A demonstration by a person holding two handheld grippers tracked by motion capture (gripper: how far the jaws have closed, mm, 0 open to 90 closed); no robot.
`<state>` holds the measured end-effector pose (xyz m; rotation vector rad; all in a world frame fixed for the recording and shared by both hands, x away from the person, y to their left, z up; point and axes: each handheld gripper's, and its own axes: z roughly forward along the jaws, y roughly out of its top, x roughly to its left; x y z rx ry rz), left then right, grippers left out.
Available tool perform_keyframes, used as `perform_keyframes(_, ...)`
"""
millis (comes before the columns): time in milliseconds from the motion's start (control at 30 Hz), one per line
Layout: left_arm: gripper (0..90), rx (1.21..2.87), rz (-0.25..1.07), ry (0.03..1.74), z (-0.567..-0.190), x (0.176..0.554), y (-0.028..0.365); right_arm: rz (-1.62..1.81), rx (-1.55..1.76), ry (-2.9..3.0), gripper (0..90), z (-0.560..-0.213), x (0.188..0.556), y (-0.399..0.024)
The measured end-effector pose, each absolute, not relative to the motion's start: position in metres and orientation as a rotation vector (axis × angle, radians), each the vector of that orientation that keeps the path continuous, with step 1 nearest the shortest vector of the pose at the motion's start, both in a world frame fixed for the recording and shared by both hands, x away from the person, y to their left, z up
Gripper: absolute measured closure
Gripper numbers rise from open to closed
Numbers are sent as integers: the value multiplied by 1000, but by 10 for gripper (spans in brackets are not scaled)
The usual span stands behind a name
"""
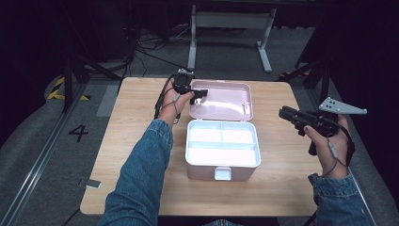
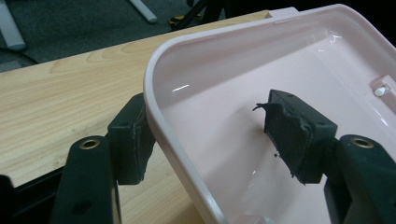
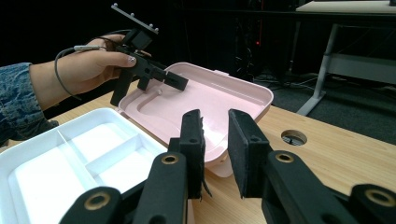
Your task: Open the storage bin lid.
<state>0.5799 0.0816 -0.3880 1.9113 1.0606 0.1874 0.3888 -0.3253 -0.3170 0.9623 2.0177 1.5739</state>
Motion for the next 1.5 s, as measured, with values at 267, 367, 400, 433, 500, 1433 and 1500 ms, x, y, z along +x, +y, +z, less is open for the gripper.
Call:
perform_keyframes(267, 359, 1917, 155, 1101, -392, 582, 81, 1570, 965, 2023, 760, -317, 389, -326)
perform_keyframes(367, 359, 1919, 141, 1120, -393, 582, 81, 1573, 967, 2024, 752, -318, 389, -326)
perform_keyframes(400, 358, 1920, 138, 1127, -394, 582, 81, 1577, 969, 2022, 745, -318, 389, -326)
perform_keyframes(433, 357, 1919, 133, 1133, -394, 582, 81, 1579, 970, 2022, 744, -318, 389, -325)
perform_keyframes(500, 354, 1922, 128, 1145, -395, 582, 81, 1577, 971, 2022, 741, -318, 390, -325)
perform_keyframes(1433, 337, 1873, 308, 1029, -330, 521, 119, 1631, 968, 2035, 659, -316, 411, -309)
perform_keyframes(1500, 340, 1870, 327, 998, -321, 509, 124, 1625, 974, 2042, 657, -317, 413, -309)
